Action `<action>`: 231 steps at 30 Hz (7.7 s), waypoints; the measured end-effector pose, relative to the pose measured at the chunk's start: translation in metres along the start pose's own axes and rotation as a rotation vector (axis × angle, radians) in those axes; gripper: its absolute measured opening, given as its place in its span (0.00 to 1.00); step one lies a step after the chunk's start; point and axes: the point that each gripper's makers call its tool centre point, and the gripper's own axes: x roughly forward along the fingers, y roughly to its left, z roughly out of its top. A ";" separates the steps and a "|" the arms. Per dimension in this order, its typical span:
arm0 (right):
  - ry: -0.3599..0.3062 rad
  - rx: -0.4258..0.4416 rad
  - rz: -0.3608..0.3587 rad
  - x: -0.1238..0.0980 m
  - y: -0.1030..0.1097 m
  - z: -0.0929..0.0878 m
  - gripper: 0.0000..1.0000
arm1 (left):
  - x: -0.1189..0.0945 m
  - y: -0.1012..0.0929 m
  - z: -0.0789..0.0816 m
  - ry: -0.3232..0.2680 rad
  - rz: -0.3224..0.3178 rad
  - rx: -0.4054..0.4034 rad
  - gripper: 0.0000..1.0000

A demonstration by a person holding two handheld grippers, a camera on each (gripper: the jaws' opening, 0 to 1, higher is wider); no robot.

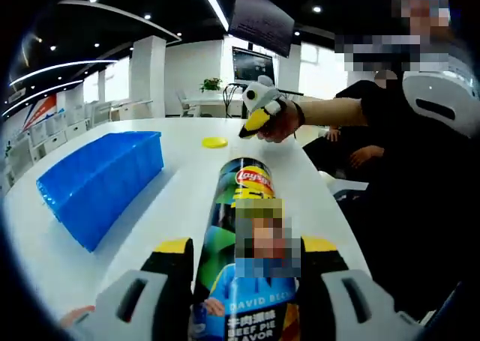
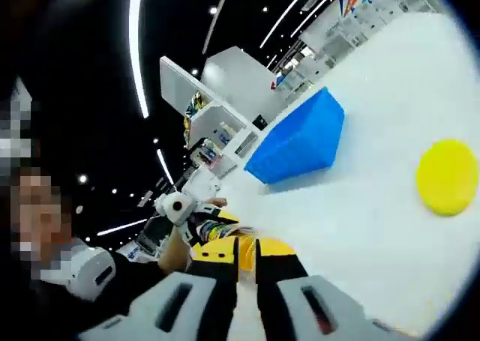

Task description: Open the lid of the chip container on the table, take out the chips, place them into the box in front of the container, and close the lid

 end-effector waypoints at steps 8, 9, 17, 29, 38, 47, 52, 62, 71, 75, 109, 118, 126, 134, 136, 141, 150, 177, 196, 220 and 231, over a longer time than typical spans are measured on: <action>0.025 0.066 0.014 0.008 -0.008 -0.009 0.09 | -0.001 0.000 0.000 -0.009 0.002 0.013 0.55; 0.015 0.081 0.016 0.009 -0.010 -0.008 0.09 | -0.001 0.000 0.000 -0.008 0.002 0.013 0.55; 0.057 0.160 0.062 0.016 -0.007 -0.019 0.02 | -0.001 0.001 -0.001 -0.006 0.002 0.013 0.56; 0.073 0.244 0.094 0.035 0.005 -0.030 0.01 | 0.003 -0.001 0.000 -0.013 -0.006 0.002 0.57; 0.107 0.235 0.117 0.057 0.017 -0.039 0.01 | 0.014 -0.007 -0.013 0.064 -0.021 0.005 0.65; 0.121 0.242 0.116 0.073 0.019 -0.038 0.01 | 0.014 -0.004 -0.014 0.091 0.011 0.037 0.65; 0.123 0.263 0.119 0.075 0.014 -0.034 0.01 | 0.013 -0.002 -0.014 0.077 0.020 0.028 0.65; 0.098 0.201 0.097 0.068 0.012 -0.031 0.02 | 0.014 -0.002 -0.014 0.063 0.019 0.029 0.65; -0.112 -0.177 -0.144 -0.014 -0.012 0.062 0.17 | 0.014 -0.004 -0.012 0.044 0.012 0.036 0.65; 0.021 -0.603 -0.456 -0.072 -0.052 0.089 0.29 | 0.014 -0.005 -0.012 0.047 0.010 0.041 0.65; 0.159 -0.199 0.038 0.081 0.106 0.040 0.00 | 0.004 0.007 0.027 -0.184 0.264 0.170 0.65; 0.372 -0.550 -0.105 0.127 0.185 0.048 0.00 | 0.000 0.010 0.047 -0.387 0.367 0.085 0.65; 0.483 -0.608 -0.183 0.163 0.200 0.034 0.02 | -0.002 0.015 0.048 -0.487 0.406 0.011 0.65; 0.524 -0.696 -0.245 0.170 0.202 0.028 0.03 | 0.001 0.015 0.049 -0.521 0.377 -0.004 0.64; 0.532 -0.692 -0.261 0.168 0.201 0.027 0.03 | 0.003 0.013 0.049 -0.514 0.374 0.002 0.64; 0.568 -0.688 -0.301 0.156 0.200 0.018 0.04 | 0.019 0.003 0.054 -0.504 0.345 0.017 0.64; 0.536 -0.760 -0.311 0.139 0.194 0.024 0.06 | 0.032 0.003 0.058 -0.502 0.303 0.028 0.64; 0.546 -0.764 -0.299 0.139 0.199 0.013 0.05 | 0.006 -0.005 0.035 -0.436 0.261 0.003 0.56; 0.195 -0.810 -0.161 0.086 0.231 0.079 0.30 | 0.019 -0.007 0.039 -0.426 0.105 0.040 0.47; 0.515 -0.504 -0.904 -0.085 -0.149 0.074 0.52 | 0.025 -0.009 0.042 -0.467 0.051 0.047 0.47; 0.545 -0.442 -0.915 -0.078 -0.151 0.078 0.43 | 0.023 -0.006 0.040 -0.471 0.056 0.047 0.47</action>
